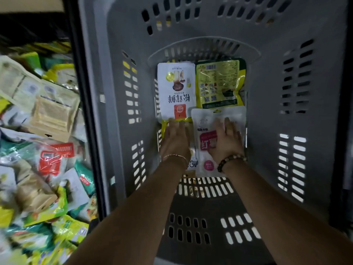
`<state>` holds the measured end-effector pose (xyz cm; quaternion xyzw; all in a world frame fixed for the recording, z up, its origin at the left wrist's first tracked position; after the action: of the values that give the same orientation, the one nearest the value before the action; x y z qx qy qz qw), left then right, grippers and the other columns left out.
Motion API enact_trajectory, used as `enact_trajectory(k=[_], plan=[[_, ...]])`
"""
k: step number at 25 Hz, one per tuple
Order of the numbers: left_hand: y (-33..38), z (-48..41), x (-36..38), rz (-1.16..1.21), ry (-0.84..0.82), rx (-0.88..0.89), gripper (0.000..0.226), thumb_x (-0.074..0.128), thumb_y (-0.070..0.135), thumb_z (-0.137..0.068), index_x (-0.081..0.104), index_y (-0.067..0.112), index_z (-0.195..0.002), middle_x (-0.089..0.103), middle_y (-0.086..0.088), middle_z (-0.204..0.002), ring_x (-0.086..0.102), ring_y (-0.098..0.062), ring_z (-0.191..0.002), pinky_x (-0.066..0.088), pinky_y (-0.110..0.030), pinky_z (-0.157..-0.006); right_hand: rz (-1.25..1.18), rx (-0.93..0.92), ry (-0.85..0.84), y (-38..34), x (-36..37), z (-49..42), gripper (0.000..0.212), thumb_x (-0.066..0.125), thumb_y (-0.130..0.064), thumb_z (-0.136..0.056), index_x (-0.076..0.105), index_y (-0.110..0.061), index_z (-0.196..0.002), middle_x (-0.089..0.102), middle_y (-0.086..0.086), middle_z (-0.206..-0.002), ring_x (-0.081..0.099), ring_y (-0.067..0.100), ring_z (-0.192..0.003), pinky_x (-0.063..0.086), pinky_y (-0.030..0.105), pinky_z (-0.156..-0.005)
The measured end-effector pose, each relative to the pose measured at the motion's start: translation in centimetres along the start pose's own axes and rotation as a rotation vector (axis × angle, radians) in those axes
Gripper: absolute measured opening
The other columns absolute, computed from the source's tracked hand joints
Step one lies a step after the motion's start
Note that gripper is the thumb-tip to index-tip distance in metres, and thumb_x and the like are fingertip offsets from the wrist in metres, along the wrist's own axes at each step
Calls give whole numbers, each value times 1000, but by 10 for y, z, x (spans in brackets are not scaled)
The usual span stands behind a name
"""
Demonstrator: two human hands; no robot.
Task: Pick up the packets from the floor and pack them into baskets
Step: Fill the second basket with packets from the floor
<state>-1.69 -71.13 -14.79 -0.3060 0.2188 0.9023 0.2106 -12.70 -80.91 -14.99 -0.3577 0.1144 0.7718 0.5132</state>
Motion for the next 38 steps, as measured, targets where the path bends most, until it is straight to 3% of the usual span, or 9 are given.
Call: enact_trajectory(k=[4, 6, 10, 14, 16, 21, 24, 31, 38], plan=[[23, 38, -61, 275, 122, 25, 78, 61, 17, -84, 17, 19, -149, 14, -4, -156, 20, -21, -142, 24, -31, -114, -189, -24, 191, -27, -64, 22, 88, 69, -22, -81, 14, -23, -150, 13, 5, -157, 22, 26, -141, 30, 41, -112], [28, 66, -100, 388, 252, 74, 70, 59, 13, -84, 28, 18, -146, 23, -4, -154, 28, -22, -139, 30, -31, -109, -204, -71, 279, -44, -94, 38, 82, 68, -22, -81, 21, -22, -148, 23, 6, -153, 35, 28, -135, 40, 42, -105], [15, 132, -169, 548, 555, 162, 55, 64, 6, -78, 51, 14, -131, 48, -7, -137, 50, -23, -121, 43, -27, -93, -261, -187, 413, -90, -137, 79, 69, 67, -21, -83, 35, -18, -144, 41, 9, -144, 44, 30, -127, 41, 39, -99], [-43, 173, -210, 639, 739, 128, 50, 59, 16, -78, 52, 9, -127, 54, -10, -130, 46, -15, -116, 28, -3, -93, -311, -383, 576, -166, -154, 127, 57, 68, -21, -81, 50, -11, -133, 54, 13, -132, 55, 32, -115, 43, 28, -87], [-81, 186, -217, 690, 752, 71, 50, 56, 17, -78, 52, 8, -127, 54, -11, -129, 44, -15, -118, 26, -2, -97, -286, -507, 594, -211, -148, 145, 55, 59, -32, -80, 53, -9, -130, 58, 16, -126, 59, 34, -109, 47, 30, -83], [-195, 209, -206, 902, 790, -168, 48, 61, 7, -77, 53, 11, -125, 56, -5, -124, 55, -24, -115, 45, -39, -97, -214, -689, 465, -319, -97, 162, 55, 57, -32, -79, 54, -8, -128, 61, 14, -121, 57, 29, -106, 48, 32, -80], [-271, 216, -183, 978, 764, -344, 49, 64, 0, -79, 53, 11, -125, 57, -4, -125, 55, -21, -114, 44, -34, -97, -154, -717, 323, -373, -46, 158, 48, 69, -13, -78, 57, -8, -125, 63, 11, -120, 61, 32, -105, 52, 42, -82], [-429, 229, -109, 1123, 664, -691, 49, 63, 2, -82, 51, 9, -129, 59, -8, -122, 58, -22, -110, 40, -20, -85, -55, -494, 4, -448, 79, 142, 34, 64, -19, -84, 58, -14, -118, 65, 5, -116, 60, 25, -108, 49, 42, -88], [-539, 232, -50, 1096, 613, -870, 49, 63, 12, -86, 47, 13, -132, 52, -7, -132, 53, -26, -116, 45, -38, -91, 102, -458, -160, -508, 183, 120, 37, 62, -24, -86, 56, -20, -123, 65, 0, -114, 61, 22, -103, 50, 37, -87]])
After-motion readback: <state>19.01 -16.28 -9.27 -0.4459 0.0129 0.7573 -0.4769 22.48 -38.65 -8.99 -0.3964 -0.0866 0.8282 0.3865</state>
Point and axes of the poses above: each hand's wrist, its own z-axis away from the middle knuckle, its own x-axis out of the palm, y = z × x, the point moved 6 cm from there along -z, towards the middle knuckle
